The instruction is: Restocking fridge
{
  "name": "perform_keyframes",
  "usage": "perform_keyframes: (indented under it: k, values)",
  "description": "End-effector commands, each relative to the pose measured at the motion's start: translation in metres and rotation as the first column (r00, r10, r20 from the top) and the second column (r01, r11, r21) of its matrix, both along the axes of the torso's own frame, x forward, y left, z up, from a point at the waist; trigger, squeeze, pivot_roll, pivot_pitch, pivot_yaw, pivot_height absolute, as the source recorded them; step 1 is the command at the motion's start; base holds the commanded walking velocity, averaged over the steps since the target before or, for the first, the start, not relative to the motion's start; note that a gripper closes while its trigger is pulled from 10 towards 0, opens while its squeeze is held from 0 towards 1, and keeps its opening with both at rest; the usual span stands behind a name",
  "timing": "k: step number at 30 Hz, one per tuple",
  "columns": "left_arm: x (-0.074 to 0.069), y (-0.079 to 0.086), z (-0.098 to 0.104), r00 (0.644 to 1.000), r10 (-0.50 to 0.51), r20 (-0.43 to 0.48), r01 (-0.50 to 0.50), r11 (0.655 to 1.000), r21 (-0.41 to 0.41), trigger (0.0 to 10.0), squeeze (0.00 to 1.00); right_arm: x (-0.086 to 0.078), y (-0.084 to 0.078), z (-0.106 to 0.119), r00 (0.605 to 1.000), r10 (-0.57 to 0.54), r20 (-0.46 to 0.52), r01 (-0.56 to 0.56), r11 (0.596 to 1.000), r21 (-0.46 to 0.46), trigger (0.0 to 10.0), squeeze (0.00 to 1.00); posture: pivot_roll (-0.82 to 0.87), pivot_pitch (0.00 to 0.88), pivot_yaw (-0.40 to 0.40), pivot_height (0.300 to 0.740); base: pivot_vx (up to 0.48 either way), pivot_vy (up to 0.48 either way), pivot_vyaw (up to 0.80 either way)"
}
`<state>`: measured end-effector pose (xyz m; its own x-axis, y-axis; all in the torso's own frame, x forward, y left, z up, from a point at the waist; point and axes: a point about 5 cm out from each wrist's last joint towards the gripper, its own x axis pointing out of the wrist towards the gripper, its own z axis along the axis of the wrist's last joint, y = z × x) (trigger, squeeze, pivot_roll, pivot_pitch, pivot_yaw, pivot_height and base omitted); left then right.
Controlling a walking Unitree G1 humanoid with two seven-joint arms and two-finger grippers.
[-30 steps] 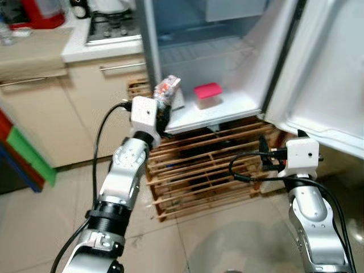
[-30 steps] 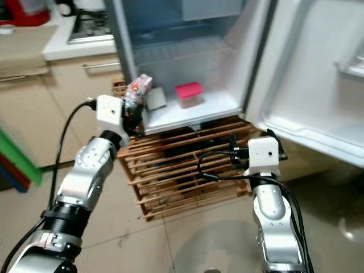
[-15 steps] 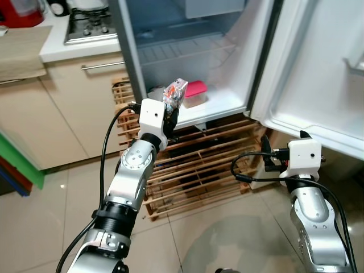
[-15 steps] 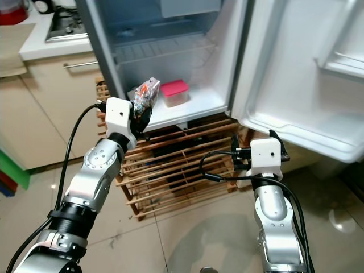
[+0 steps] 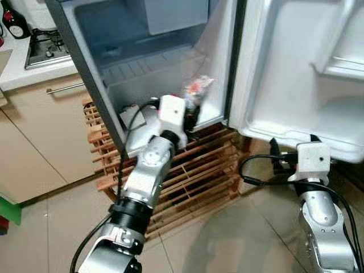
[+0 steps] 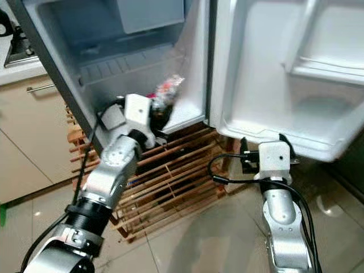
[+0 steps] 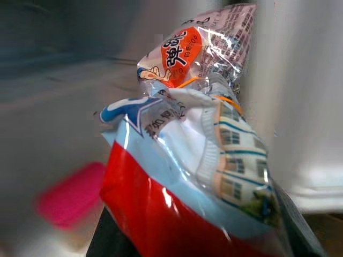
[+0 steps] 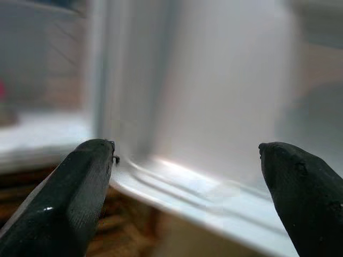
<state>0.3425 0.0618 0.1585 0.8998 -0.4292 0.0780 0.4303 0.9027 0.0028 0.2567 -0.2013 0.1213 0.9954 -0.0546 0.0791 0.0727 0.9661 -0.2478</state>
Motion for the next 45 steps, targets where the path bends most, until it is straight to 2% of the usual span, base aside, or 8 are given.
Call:
perform_keyframes:
  k: [1, 7, 13, 19, 23, 28, 38, 45]
  values:
    - [0.003, 0.015, 0.002, 0.999, 0.044, 0.014, -0.044, 0.999, -0.005, 10.0, 0.0, 0.001, 0.013, 0.004, 0.997, 0.07, 0.019, -0.071, 0.997, 0.028, 10.0, 0.0, -0.2, 0.0, 0.085, 0.74, 0.48, 0.0, 0.0]
    - [0.004, 0.018, 0.007, 0.998, 0.048, 0.035, -0.048, 0.999, -0.012, 10.0, 0.0, -0.015, 0.03, 0.003, 0.967, 0.256, -0.022, -0.254, 0.965, 0.058, 10.0, 0.0, -0.2, 0.0, 0.086, 0.74, 0.131, 0.0, 0.0]
    - [0.005, 0.019, 0.006, 0.999, 0.04, 0.033, -0.041, 0.999, 0.021, 10.0, 0.0, -0.036, 0.034, -0.004, 0.944, 0.316, -0.094, -0.311, 0.948, 0.06, 10.0, 0.0, -0.21, 0.0, 0.089, 0.74, 0.0, 0.0, 0.0]
    - [0.011, 0.012, 0.001, 1.0, 0.013, 0.019, -0.014, 0.994, 0.105, 10.0, 0.0, -0.029, 0.036, -0.008, 0.936, 0.332, -0.113, -0.318, 0.94, 0.125, 10.0, 0.0, -0.22, 0.002, 0.095, 0.74, 0.0, 0.0, 0.0]
    - [0.017, 0.002, -0.002, 0.999, -0.032, 0.006, 0.031, 0.982, 0.184, 10.0, 0.0, -0.02, 0.048, -0.01, 0.888, 0.431, -0.16, -0.419, 0.902, 0.104, 10.0, 0.0, -0.21, 0.044, 0.095, 0.74, 0.0, 0.0, 0.0]
    - [0.023, -0.007, -0.002, 0.997, -0.07, 0.015, 0.064, 0.961, 0.268, 10.0, 0.0, -0.007, 0.053, 0.0, 0.887, 0.442, -0.133, -0.431, 0.896, 0.103, 10.0, 0.0, -0.2, 0.077, 0.09, 0.74, 0.0, 0.0, 0.0]
    - [0.023, -0.034, -0.01, 0.963, -0.234, 0.135, 0.117, 0.812, 0.571, 10.0, 0.0, -0.009, 0.082, 0.025, 0.886, 0.459, -0.065, -0.43, 0.867, 0.25, 10.0, 0.0, -0.23, 0.193, 0.102, 0.74, 0.0, 0.0, 0.0]
    - [0.024, -0.036, -0.001, 0.94, -0.271, 0.205, 0.092, 0.783, 0.615, 10.0, 0.0, -0.03, 0.085, 0.03, 0.887, 0.458, -0.064, -0.43, 0.868, 0.247, 10.0, 0.0, -0.26, 0.243, 0.093, 0.74, 0.0, 0.0, 0.0]
